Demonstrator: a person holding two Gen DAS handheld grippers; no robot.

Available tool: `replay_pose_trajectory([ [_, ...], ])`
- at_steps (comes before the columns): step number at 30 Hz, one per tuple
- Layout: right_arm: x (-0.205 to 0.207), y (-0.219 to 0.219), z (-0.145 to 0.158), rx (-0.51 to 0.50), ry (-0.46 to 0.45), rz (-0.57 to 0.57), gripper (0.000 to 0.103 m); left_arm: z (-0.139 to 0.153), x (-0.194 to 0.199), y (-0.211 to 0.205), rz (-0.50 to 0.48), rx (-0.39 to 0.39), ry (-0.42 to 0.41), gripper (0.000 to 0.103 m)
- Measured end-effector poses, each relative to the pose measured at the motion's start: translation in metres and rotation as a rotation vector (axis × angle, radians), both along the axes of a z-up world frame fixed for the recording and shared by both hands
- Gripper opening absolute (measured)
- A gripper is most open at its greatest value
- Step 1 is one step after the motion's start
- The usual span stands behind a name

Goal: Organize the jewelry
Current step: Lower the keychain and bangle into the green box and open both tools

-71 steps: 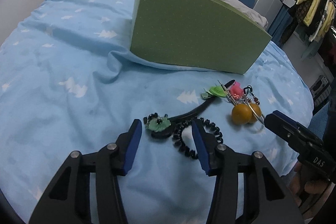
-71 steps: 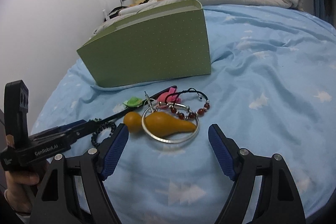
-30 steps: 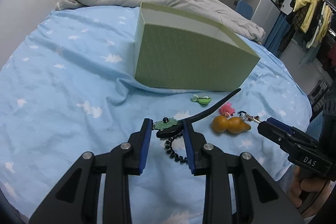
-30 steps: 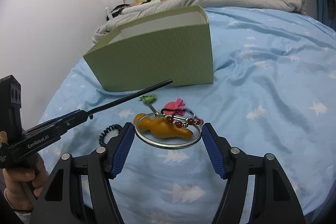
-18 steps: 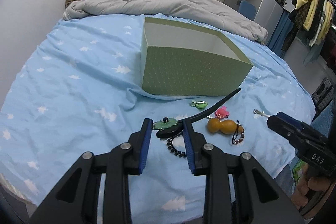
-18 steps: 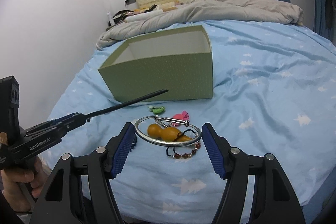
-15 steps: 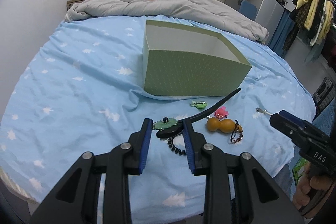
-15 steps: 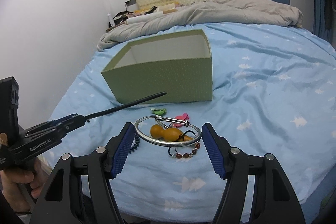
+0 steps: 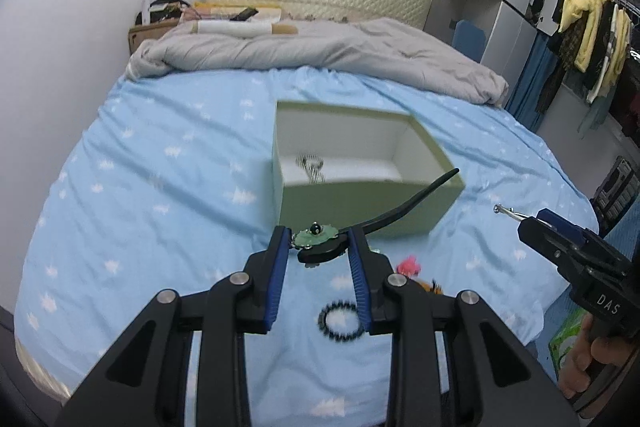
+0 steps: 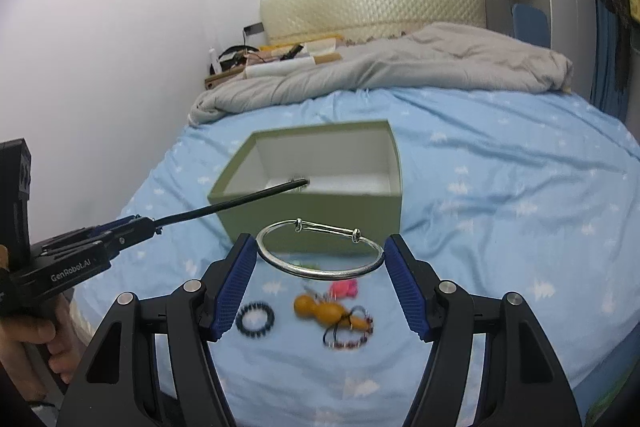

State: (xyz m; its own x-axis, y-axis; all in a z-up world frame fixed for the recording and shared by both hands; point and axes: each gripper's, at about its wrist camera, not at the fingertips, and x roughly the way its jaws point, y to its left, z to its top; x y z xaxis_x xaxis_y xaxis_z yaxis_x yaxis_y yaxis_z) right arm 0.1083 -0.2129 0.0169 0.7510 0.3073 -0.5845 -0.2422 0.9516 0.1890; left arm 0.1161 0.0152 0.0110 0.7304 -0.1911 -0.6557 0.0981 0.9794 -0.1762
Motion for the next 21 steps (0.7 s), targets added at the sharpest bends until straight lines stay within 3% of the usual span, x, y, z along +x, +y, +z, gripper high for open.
replay_pose_trajectory([
  [7,0.038,0.001,0.029,-0.009,-0.042,-0.003,0.064,0.026,0.035,0.006,-0.003,0.006,-0.016,0.031],
  [11,0.070,-0.004,0.030,0.017,0.005,-0.014,0.064,0.040,0.052,0.004,-0.009,0.006,-0.010,0.031],
  [21,0.125,0.001,0.008,-0.014,0.074,0.008,0.064,0.013,0.103,-0.011,-0.034,0.024,0.084,0.031],
])
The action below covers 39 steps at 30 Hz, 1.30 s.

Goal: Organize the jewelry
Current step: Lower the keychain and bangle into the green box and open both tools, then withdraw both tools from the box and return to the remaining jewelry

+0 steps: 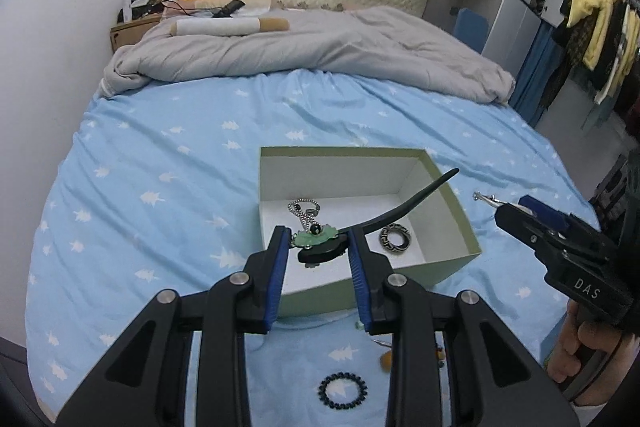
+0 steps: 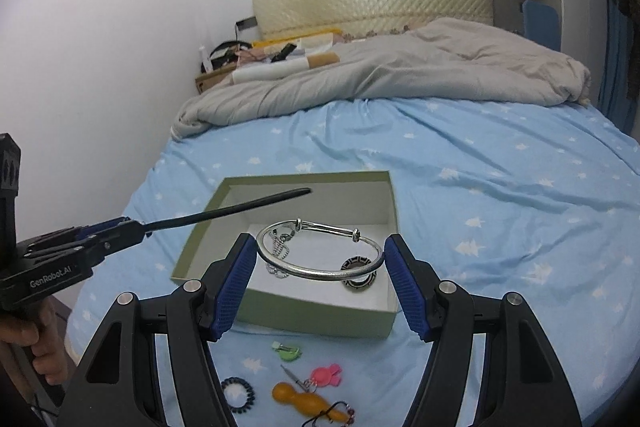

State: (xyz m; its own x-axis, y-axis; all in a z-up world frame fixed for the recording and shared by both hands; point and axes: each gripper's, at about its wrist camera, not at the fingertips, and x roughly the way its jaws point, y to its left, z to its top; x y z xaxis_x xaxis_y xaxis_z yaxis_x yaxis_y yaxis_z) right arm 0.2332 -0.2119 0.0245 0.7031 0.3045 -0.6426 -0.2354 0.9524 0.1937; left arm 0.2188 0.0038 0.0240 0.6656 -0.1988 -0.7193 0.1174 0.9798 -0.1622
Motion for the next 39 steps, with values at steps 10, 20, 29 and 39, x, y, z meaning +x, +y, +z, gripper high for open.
replay_pose_trajectory([
  [10,0.041,0.002,-0.041,-0.019,0.072,0.012,0.064,-0.035,0.044,-0.005,0.006,0.021,0.076,0.031],
  [20,0.048,0.004,-0.044,-0.039,0.092,0.027,0.066,-0.047,0.050,-0.002,-0.004,-0.021,0.113,0.032],
  [29,0.030,-0.004,-0.014,0.005,0.047,0.008,0.067,-0.023,0.036,0.000,-0.007,-0.006,0.065,0.067],
  [39,-0.019,-0.005,0.037,0.030,-0.040,0.014,0.067,0.026,-0.008,0.011,0.003,-0.034,-0.025,0.067],
])
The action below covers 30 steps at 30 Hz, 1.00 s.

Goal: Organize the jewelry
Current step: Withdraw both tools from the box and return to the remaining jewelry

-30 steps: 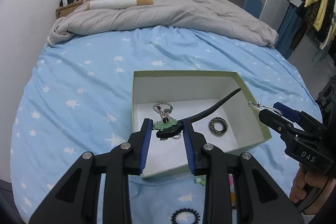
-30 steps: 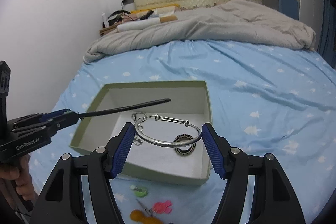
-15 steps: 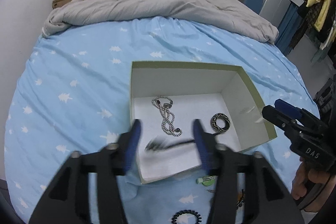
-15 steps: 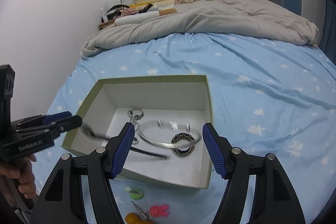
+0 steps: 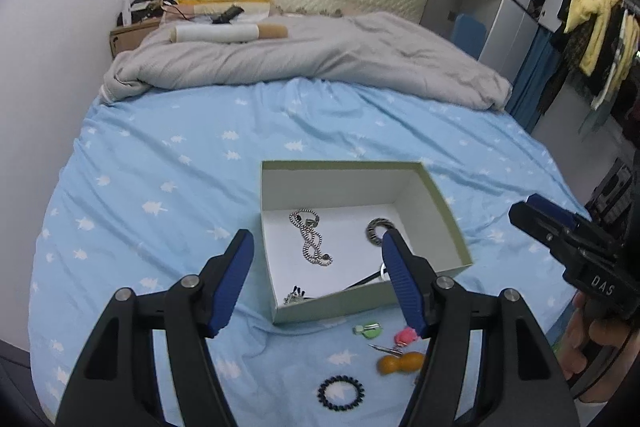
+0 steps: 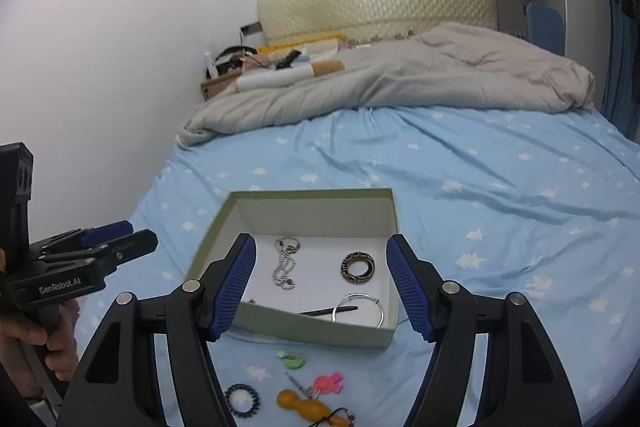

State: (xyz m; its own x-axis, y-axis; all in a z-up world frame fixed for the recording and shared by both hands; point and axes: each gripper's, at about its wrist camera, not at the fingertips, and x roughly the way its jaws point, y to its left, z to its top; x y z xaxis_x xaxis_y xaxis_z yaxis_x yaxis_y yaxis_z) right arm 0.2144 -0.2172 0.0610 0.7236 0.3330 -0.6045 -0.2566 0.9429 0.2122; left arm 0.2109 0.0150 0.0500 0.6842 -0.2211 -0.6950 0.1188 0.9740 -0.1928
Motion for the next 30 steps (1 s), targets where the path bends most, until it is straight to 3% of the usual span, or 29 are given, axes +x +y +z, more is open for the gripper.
replay_pose_trajectory([
  [6,-0.038,0.003,0.013,0.014,-0.050,0.022,0.067,0.017,-0.033,0.002,0.019,0.006,-0.050,0.067],
  [15,-0.092,-0.001,0.003,0.030,-0.083,0.033,0.067,0.018,-0.078,0.007,0.072,0.001,-0.092,0.067],
  [23,-0.133,-0.009,-0.019,0.005,-0.060,0.026,0.067,-0.003,-0.110,0.004,0.086,0.057,-0.046,0.067],
  [30,-0.157,-0.018,-0.028,-0.024,-0.064,-0.010,0.067,-0.024,-0.129,0.007,0.070,0.051,0.011,0.067],
])
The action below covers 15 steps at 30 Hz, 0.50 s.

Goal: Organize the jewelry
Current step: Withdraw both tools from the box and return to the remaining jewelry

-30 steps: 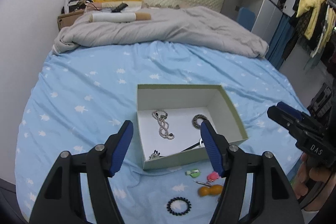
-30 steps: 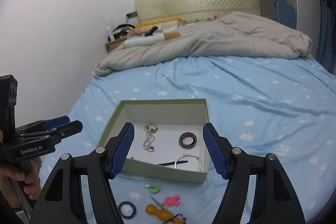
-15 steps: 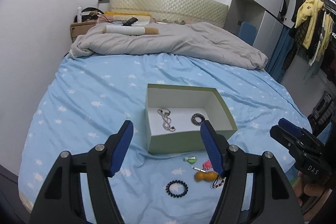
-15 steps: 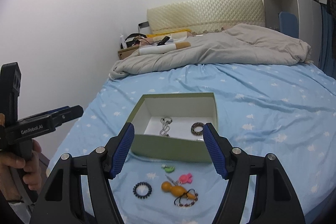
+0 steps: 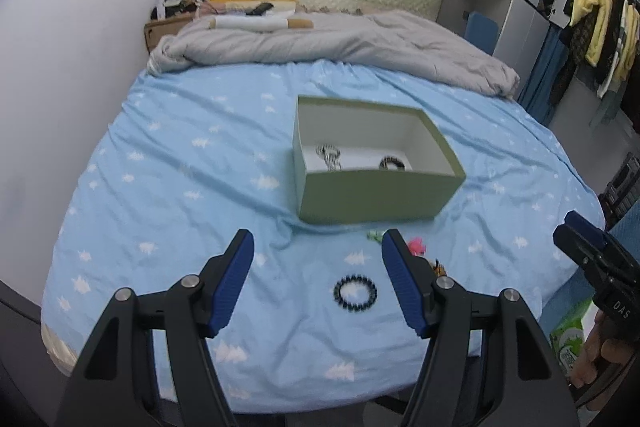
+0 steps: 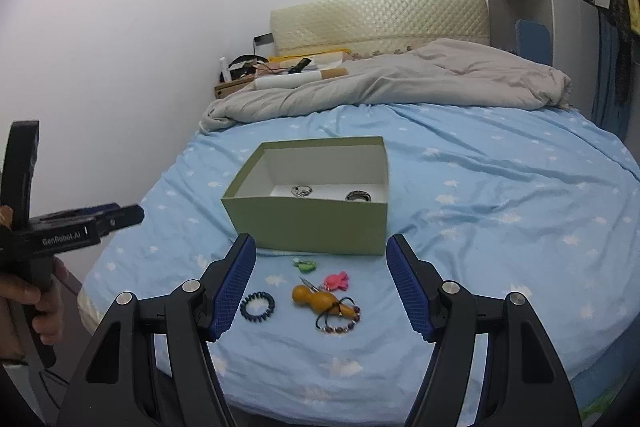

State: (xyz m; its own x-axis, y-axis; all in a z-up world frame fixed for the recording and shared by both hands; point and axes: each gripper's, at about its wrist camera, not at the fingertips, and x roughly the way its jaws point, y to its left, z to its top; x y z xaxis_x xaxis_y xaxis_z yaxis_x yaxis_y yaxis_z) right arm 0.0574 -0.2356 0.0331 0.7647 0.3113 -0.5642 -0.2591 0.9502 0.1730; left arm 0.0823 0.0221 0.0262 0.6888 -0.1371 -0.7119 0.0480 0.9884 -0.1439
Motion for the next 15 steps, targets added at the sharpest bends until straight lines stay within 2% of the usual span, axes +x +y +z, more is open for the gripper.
replay_pose_trajectory([
  [9,-0.023,0.003,-0.018,-0.016,-0.007,0.004,0.067,-0.025,-0.017,-0.013,-0.036,-0.003,0.035,0.067],
  [11,-0.029,0.003,-0.027,-0.014,0.003,0.005,0.067,-0.034,-0.019,-0.018,-0.048,-0.024,0.051,0.067],
  [15,-0.040,0.002,-0.049,-0.015,0.027,0.001,0.067,-0.047,-0.027,-0.030,-0.057,-0.011,0.055,0.067],
])
